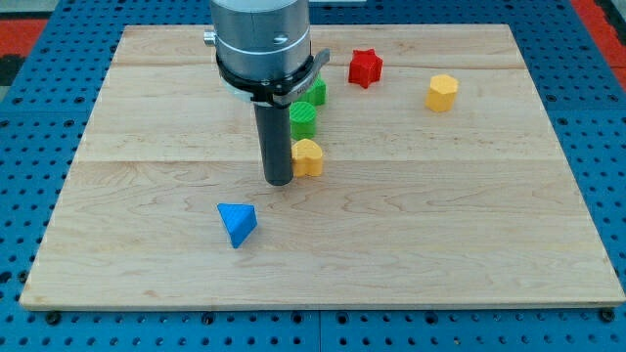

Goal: Point at the blue triangle

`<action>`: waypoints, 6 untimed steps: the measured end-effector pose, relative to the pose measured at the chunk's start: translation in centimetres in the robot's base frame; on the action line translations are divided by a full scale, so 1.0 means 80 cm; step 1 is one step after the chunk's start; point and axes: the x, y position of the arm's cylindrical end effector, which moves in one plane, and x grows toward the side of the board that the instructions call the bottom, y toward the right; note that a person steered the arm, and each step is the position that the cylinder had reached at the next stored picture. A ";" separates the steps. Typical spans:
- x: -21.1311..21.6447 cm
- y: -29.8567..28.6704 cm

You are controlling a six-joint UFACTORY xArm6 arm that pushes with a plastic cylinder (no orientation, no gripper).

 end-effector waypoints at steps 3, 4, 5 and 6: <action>0.042 -0.152; 0.096 -0.167; 0.127 -0.053; 0.090 -0.019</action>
